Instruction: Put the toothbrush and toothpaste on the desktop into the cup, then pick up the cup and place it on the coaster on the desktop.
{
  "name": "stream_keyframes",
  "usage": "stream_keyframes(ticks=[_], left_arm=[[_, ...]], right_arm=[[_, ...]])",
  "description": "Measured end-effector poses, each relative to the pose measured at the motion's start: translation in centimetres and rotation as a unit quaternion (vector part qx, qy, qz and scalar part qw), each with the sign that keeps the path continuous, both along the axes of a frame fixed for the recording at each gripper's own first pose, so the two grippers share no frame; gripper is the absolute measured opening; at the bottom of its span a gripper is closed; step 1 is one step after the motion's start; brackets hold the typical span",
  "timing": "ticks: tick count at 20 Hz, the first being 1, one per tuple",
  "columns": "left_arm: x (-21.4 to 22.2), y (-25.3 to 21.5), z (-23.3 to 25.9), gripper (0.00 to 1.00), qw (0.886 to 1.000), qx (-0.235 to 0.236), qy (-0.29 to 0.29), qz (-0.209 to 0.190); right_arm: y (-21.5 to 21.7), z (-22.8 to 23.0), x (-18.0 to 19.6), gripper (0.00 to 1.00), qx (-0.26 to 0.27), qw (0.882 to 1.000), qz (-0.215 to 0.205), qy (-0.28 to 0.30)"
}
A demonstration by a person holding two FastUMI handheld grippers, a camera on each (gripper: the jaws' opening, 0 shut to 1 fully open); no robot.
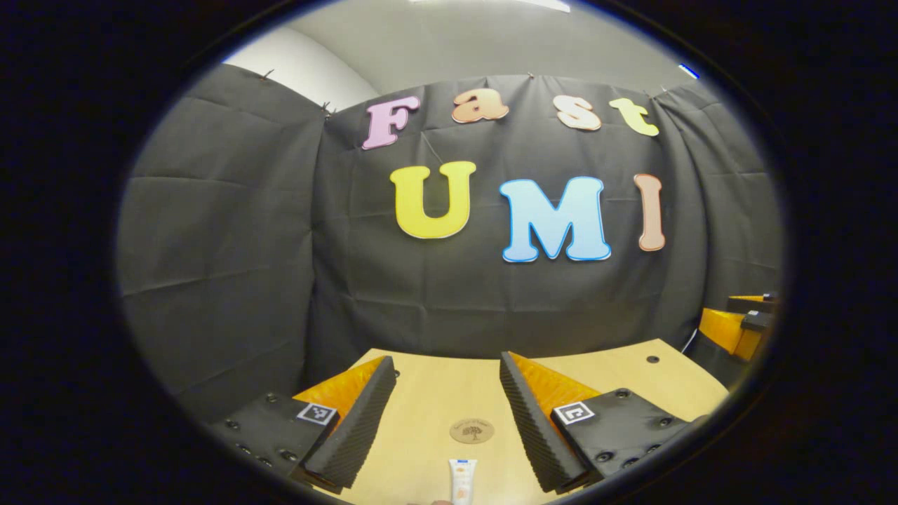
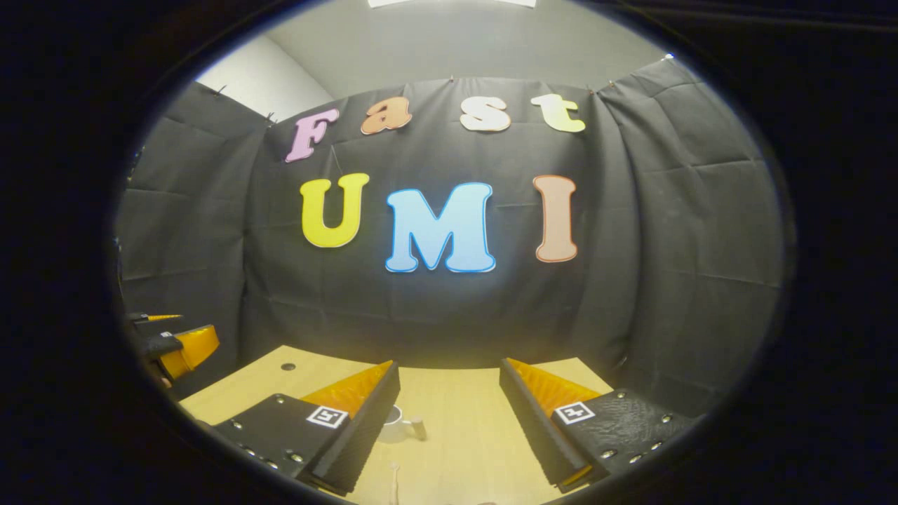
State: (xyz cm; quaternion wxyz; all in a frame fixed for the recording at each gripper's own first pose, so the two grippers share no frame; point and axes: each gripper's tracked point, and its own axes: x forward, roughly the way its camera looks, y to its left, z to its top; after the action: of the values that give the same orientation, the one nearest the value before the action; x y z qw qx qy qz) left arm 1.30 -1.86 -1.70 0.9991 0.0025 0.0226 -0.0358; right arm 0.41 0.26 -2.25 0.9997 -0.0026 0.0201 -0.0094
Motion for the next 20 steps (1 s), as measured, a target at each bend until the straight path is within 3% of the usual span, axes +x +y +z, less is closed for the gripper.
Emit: stream_keyframes(ticks=[7,11,14,19,20], left_arm=[[1.2,-1.2,-5.3,0.96,0.997,0.008,0.069,-0.031],[1.6,-1.8,-9.5,0.96,0.991,0.016,0.124,-0.046],[1.9,-2.1,-12.4,0.96,0.985,0.02,0.162,-0.054],[2.1,-2.3,-16.9,0.96,0.972,0.024,0.227,-0.064],[2.1,-2.1,-17.9,1.0,0.968,0.023,0.242,-0.063]], right_arm=[[1.4,-3.2,0.8,0.92,-0.002,0.999,0.018,0.044],[2.7,-6.5,1.3,0.93,-0.002,0.994,0.038,0.098],[3.8,-9.2,1.3,0.85,0.007,0.988,0.055,0.144],[5.2,-14.2,1.1,0.83,0.009,0.972,0.074,0.225],[5.5,-15.6,1.3,0.7,0.013,0.966,0.081,0.246]])
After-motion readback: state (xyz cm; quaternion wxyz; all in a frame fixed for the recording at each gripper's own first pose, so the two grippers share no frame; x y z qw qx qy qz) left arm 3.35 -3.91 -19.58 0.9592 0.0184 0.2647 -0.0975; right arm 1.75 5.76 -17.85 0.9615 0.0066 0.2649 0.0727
